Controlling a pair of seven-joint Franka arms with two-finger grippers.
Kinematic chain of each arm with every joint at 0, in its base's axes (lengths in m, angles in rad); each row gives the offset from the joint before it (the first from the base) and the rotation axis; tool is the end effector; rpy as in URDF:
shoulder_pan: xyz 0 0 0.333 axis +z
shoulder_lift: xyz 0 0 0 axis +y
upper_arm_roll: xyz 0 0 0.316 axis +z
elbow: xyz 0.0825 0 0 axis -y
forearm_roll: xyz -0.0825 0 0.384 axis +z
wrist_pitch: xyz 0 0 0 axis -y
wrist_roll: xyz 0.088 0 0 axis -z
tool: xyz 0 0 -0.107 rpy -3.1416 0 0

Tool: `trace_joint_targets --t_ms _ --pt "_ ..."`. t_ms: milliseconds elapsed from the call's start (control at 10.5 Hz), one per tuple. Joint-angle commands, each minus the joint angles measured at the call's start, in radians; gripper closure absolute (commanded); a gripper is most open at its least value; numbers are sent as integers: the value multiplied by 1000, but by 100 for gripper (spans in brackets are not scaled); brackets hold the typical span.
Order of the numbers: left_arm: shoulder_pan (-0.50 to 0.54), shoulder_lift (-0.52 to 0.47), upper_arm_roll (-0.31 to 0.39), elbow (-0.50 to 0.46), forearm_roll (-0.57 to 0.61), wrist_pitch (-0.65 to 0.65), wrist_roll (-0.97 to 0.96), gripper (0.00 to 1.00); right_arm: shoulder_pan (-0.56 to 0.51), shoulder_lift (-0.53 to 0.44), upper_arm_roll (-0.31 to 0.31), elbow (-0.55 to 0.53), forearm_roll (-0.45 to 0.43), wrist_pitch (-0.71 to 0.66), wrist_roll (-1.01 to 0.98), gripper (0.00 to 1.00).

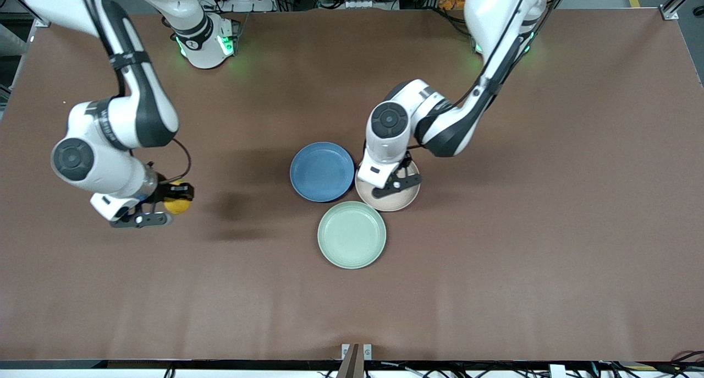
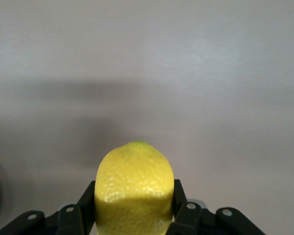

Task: Place lemon and lettuce in plates
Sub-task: 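Carry the lettuce with the left gripper over the cream plate, then release the lettuce onto the cream plate while the right gripper carries the lemon, then lower the lemon into the blue plate and open the right gripper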

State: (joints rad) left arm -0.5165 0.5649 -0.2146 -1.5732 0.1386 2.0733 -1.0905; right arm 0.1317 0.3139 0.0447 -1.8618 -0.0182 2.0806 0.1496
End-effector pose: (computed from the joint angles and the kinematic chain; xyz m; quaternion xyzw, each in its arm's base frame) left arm 0.5303 -0.4390 0.3134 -0.9870 -0.1587 0.0136 0.0213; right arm 0.6071 0.1058 0.3429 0.9987 0.0174 -0.0466 0.0085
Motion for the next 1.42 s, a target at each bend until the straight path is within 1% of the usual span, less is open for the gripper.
trace_joint_targets --t_ms 0,95,380,569,664,854,1044,1139,1234,1328 --pt "56 -115 -3 -22 29 -86 82 0 110 -41 -3 -39 1 4 173 100" --pt "85 -158 -6 -22 29 -116 124 0 156 -38 -3 -39 1 12 252 100" --pt "147 -255 -5 -22 27 -191 203 0 323 0 -5 -39 1 94 509 100" --pt "205 -307 -5 -19 13 -235 323 0 426 55 -6 -34 0 174 634 100" --pt "234 -327 -5 -21 12 -258 393 0 469 100 -6 -22 -3 220 697 100" --pt "283 -353 -5 -21 12 -291 481 0 531 157 -6 -8 -13 266 761 100" --pt "332 -355 -6 -21 12 -305 617 0 578 207 -8 9 -17 308 830 100" --pt "354 -367 -6 -21 12 -308 662 0 580 224 -8 22 -17 308 838 100" --pt "378 -381 -8 -22 10 -311 691 0 577 224 -8 26 -14 302 840 62" --pt "389 -393 -8 -21 10 -323 725 0 580 223 -11 26 -16 299 846 1"
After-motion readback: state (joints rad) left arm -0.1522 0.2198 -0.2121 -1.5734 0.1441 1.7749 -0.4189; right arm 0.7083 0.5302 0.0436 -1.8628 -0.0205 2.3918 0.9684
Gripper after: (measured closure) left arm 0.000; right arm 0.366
